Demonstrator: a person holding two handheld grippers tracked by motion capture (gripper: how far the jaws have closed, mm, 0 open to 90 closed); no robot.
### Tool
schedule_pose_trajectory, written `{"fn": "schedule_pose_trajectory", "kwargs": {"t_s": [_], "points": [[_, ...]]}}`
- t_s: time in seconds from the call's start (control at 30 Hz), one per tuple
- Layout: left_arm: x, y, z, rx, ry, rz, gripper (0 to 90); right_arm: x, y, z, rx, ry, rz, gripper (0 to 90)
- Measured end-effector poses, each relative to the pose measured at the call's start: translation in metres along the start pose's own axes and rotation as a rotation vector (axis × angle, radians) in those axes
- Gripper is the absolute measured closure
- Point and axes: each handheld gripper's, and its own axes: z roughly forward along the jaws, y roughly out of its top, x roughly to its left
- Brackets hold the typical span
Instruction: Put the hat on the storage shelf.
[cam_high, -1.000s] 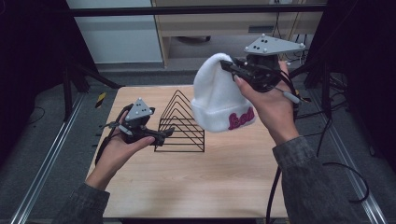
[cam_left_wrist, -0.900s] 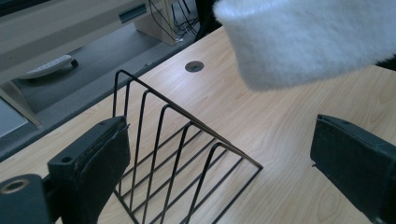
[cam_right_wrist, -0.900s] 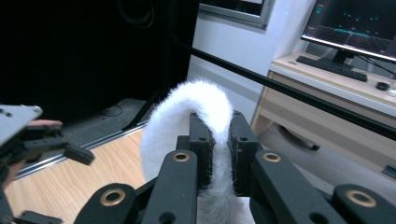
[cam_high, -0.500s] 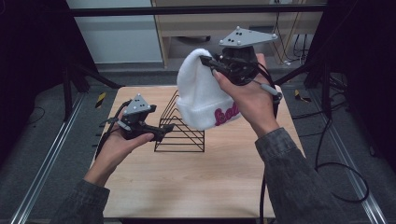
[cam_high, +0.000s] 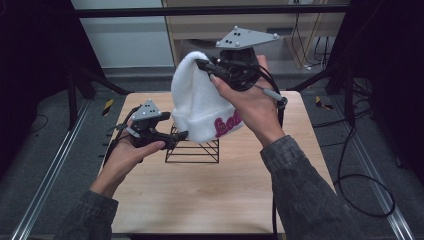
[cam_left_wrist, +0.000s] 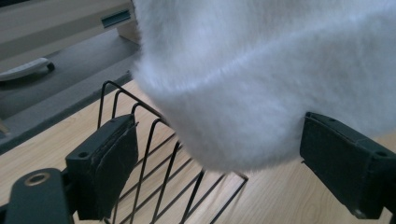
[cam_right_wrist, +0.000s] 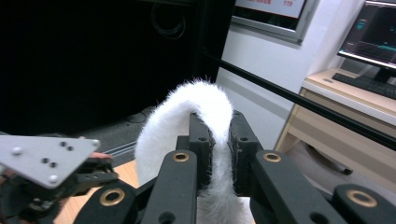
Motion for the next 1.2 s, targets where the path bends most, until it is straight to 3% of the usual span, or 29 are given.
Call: {"fn": "schedule_pose_trajectory", "kwargs": {"t_s": [0.13,0.23,0.37,0.4,0.43,0.57,0.67,0.77,1.2], "points": [[0.002,0.003,0.005,-0.004,-0.026,-0.028,14.7,0.008,0.001,0.004,-0.008,0.025,-0.008,82.9],[0.006,0.004,0.009,0.007,-0.046,-0.036,27.0,0.013,0.002,0.005,-0.009,0.04,-0.02,82.9],[0.012,0.005,0.012,0.004,-0.058,-0.046,58.5,0.014,0.001,0.006,-0.007,0.046,-0.026,82.9],[0.014,0.006,0.011,0.005,-0.051,-0.029,71.0,0.013,0.0,0.005,-0.006,0.038,-0.029,82.9],[0.014,0.006,0.011,0.005,-0.051,-0.029,74.3,0.011,-0.001,0.004,-0.005,0.034,-0.028,82.8],[0.012,0.008,0.005,0.014,-0.003,0.011,79.7,0.004,-0.003,0.001,-0.002,0.01,-0.027,82.8],[0.014,0.01,-0.003,0.0,0.066,0.011,81.5,-0.008,-0.008,0.001,0.006,-0.028,-0.018,82.8],[0.017,0.01,-0.008,-0.002,0.102,0.006,82.6,-0.019,-0.015,0.005,0.029,-0.053,0.004,82.8],[0.039,0.006,-0.018,0.007,0.144,-0.063,82.9,-0.029,-0.029,0.029,0.076,-0.082,0.04,82.6]]}}
